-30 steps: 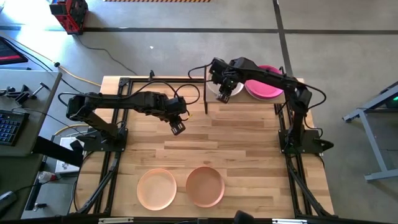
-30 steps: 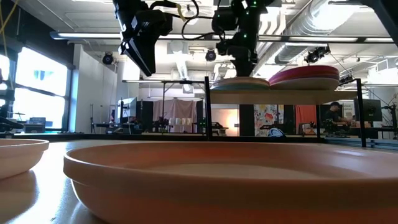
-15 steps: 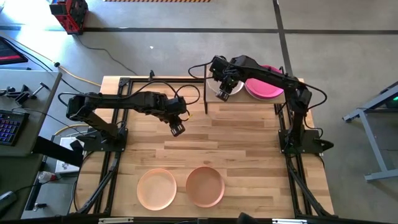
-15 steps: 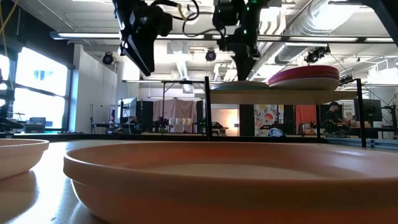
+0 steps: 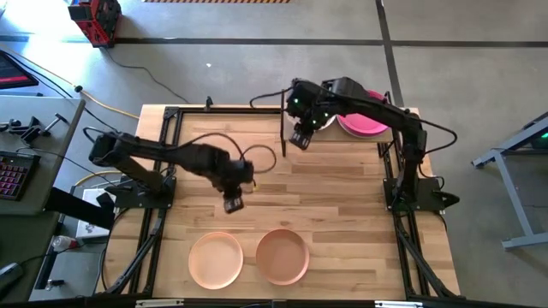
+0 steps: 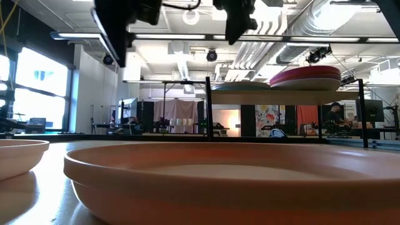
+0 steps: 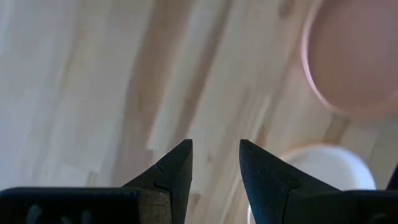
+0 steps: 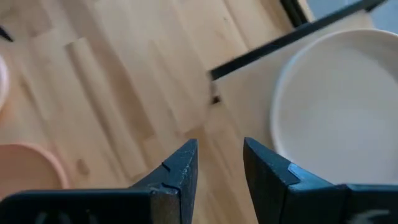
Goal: Place and stack plates onto a shelf
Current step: Stack the light yellow plate on the gray plate on the shelf
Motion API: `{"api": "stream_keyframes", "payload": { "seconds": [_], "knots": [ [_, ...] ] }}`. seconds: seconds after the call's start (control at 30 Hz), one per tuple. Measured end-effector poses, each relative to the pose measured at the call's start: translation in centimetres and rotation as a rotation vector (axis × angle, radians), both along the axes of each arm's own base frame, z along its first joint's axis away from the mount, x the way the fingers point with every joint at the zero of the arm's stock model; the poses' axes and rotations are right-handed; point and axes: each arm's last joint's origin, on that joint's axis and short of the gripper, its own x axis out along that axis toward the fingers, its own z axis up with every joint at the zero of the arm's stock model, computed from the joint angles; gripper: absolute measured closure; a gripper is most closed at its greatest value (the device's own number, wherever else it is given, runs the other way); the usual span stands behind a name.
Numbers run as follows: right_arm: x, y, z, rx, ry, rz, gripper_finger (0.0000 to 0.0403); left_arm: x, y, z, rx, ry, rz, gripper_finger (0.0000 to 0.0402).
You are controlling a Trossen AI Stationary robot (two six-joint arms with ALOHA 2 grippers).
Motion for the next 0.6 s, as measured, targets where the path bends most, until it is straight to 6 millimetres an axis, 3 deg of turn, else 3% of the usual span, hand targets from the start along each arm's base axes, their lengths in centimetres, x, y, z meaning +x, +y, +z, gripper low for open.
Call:
{"api": "stream_keyframes", "payload": {
  "seconds": [0.4, 0.6],
  "knots": [
    [0.4, 7.0, 0.4, 0.043, 0.05, 0.102, 0.0297, -2.5, -7.8, -0.1, 0.062, 0.038, -0.387, 0.0282],
    [0.3, 10.0, 0.2, 0.019, 0.086, 0.121, 0.0297, -2.7, -10.5, -1.7, 0.119, 0.087, -0.447, 0.0282]
  ]
}}
